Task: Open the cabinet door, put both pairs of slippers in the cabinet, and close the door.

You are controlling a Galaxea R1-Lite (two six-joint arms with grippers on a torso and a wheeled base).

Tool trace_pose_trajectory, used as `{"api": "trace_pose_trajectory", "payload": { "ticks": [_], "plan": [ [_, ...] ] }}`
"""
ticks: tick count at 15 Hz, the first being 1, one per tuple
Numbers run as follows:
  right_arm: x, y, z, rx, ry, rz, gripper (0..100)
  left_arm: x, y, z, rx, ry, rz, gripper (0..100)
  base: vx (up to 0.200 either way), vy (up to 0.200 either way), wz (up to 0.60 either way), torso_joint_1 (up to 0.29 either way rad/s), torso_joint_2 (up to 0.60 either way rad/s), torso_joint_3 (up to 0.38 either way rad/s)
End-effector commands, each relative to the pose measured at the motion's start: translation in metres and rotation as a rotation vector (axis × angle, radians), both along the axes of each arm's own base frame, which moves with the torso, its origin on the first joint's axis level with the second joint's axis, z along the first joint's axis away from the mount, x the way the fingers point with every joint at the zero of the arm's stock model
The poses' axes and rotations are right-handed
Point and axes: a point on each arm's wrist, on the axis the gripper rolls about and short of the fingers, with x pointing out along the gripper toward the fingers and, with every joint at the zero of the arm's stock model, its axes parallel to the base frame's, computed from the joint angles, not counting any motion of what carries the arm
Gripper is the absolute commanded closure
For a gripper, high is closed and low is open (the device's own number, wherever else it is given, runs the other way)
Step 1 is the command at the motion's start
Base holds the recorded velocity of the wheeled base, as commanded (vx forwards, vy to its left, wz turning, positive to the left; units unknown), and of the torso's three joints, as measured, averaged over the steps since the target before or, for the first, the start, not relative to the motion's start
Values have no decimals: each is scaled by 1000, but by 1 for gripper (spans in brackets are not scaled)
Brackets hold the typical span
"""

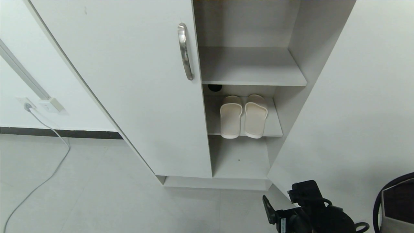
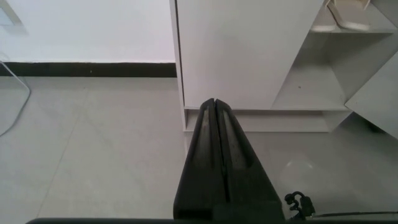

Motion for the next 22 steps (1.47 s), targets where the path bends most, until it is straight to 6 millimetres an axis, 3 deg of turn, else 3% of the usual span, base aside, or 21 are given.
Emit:
{"api": "trace_pose_trajectory", "payload": {
  "ticks": [1, 13, 22],
  "plan": [
    [0, 0, -3, -11, 7, 0, 0, 0, 0, 0, 0, 1, 0, 100, 0, 0, 0, 0, 0, 0],
    [-3, -3, -3, -20, 13, 0, 0, 0, 0, 0, 13, 3, -2, 100, 0, 0, 0, 0, 0, 0],
    [-35, -27, 16, 108, 25, 11, 0, 0, 0, 0, 9, 3, -2, 100, 0, 0, 0, 1, 0, 30]
  ]
}}
